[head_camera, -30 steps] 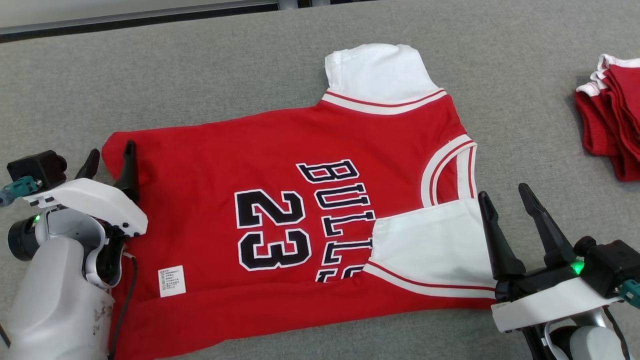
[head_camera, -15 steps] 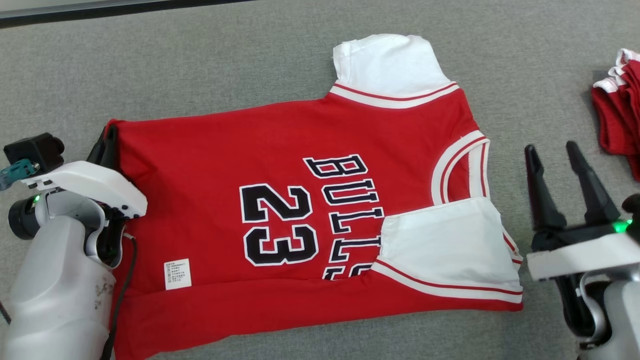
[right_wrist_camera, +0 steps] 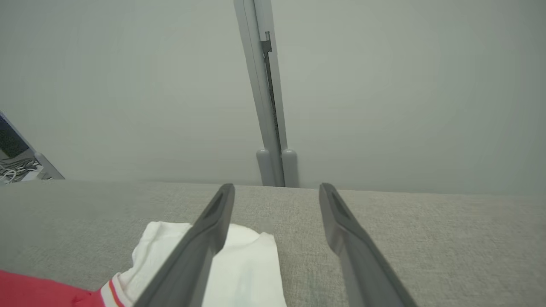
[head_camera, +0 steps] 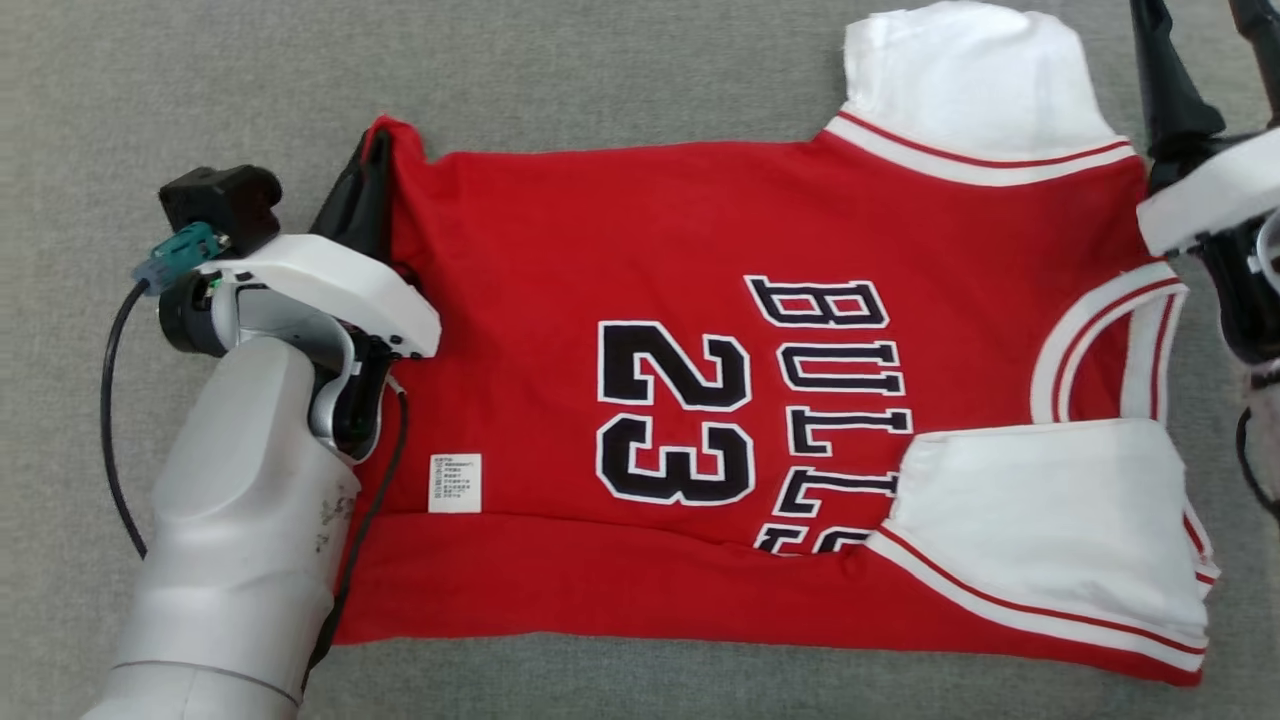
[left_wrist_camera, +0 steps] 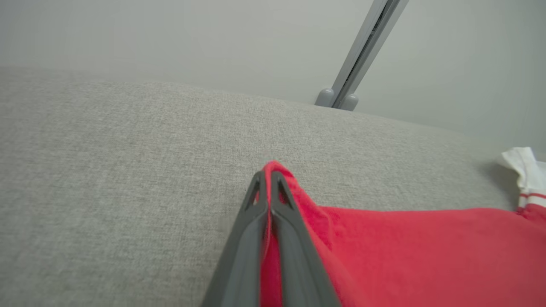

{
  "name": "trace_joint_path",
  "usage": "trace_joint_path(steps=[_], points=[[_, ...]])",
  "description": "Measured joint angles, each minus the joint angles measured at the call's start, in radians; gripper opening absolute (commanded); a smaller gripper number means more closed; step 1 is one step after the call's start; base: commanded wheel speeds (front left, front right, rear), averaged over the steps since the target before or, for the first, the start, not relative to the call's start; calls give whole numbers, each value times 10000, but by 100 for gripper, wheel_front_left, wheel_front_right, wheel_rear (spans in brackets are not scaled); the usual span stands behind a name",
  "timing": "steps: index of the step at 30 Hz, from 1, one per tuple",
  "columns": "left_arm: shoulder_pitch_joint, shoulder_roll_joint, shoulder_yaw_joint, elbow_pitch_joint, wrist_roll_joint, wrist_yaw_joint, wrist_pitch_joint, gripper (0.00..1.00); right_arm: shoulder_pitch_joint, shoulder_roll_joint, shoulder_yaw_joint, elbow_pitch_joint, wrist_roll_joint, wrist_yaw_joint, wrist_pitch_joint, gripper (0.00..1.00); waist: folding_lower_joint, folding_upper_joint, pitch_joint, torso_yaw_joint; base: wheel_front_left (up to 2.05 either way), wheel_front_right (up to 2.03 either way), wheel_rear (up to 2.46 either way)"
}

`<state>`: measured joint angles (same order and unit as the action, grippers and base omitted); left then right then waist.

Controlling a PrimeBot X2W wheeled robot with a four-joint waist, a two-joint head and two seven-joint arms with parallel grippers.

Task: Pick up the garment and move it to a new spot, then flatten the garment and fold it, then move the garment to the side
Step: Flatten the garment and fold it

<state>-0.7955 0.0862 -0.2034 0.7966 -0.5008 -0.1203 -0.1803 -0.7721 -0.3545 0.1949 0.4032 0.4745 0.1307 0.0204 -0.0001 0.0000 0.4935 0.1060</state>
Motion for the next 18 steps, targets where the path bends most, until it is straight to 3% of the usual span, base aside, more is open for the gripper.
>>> trace_joint_path(steps=[7,15,16,17,18], points=[[-312,-276,-673,167,-278,-33,-242,0,-1867,-426,1312,2435,671,0,1175,100,0,0,347,786,0,0,0],[-479,-347,-1170,439,-616,-69,-491,0,-2767,-627,2307,4243,1588,2,2592,100,1,0,440,982,0,0,0],[-481,-349,-1210,472,-652,-82,-504,0,-2826,-669,2420,4282,1649,2,2625,89,1,0,438,981,0,0,0],[-481,-347,-1243,506,-667,-92,-531,0,-2859,-702,2527,4312,1749,2,2633,49,1,0,433,975,0,0,0],[-481,-347,-1267,529,-685,-92,-556,0,-2890,-746,2652,4324,1852,2,2642,35,1,0,423,965,0,0,0]])
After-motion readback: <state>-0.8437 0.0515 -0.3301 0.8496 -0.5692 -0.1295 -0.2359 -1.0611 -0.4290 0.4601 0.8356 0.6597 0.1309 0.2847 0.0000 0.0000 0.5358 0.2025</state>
